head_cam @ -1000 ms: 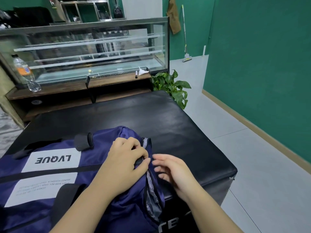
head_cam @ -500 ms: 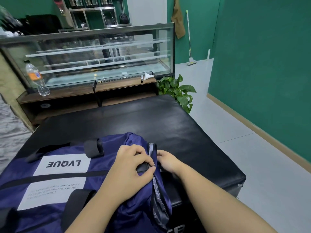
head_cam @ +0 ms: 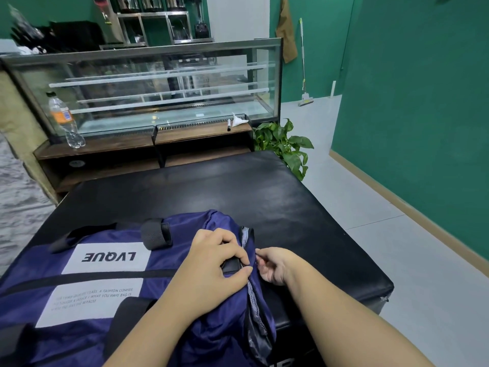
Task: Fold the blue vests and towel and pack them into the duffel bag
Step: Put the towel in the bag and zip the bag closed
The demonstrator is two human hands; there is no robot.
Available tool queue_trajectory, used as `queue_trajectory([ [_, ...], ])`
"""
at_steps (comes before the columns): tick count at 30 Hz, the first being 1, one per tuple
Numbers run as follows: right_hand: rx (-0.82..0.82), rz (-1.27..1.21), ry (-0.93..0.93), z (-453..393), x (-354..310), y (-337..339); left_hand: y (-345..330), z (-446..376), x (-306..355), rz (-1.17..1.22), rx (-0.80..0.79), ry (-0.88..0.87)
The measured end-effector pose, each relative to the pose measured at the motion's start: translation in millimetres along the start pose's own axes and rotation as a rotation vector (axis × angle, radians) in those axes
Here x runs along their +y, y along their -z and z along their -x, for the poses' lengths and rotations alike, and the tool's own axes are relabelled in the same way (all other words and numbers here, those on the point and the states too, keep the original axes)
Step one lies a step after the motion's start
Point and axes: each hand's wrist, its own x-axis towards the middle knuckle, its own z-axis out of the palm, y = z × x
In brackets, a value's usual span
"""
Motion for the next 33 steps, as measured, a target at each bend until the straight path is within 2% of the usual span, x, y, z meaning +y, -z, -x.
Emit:
queue_trajectory([
  [4, 0.123, -0.051, 0.161, -3.6, -0.6, -4.4, -0.1, 1.5, 0.7, 0.007, -0.011, 0.001],
  [6, 0.151, 0.044, 0.26, -7.7, -0.7, -6.0, 0.6, 1.6, 0.6, 0.008, -0.009, -0.001],
  [8, 0.072, 0.178, 0.311, -4.4, -0.1, -8.4, 0.7, 1.3, 0.3, 0.011, -0.01, -0.001],
  [12, -0.026, 0.498, 0.271, 9.1, 0.8, -5.5, 0.6, 0.6, 0.1, 0.014, -0.013, 0.007],
  [14, 0.014, 0.636, 0.331, 13.5, -1.3, -3.2, 0.4, 0.1, 0.0, 0.013, -0.01, 0.008],
  [21, 0.177, 0.843, 0.642, 24.6, -21.2, -1.9, 0.9, -0.7, -0.1, 0.008, -0.009, 0.006],
  [28, 0.151, 0.85, 0.901, 51.5, -38.4, -4.2, 2.3, -4.8, -0.7, 0.012, -0.021, -0.004],
  [33, 0.13, 0.917, 1.017, 81.5, -49.4, -17.8, 0.9, -8.1, -3.0, 0.013, -0.01, -0.013],
])
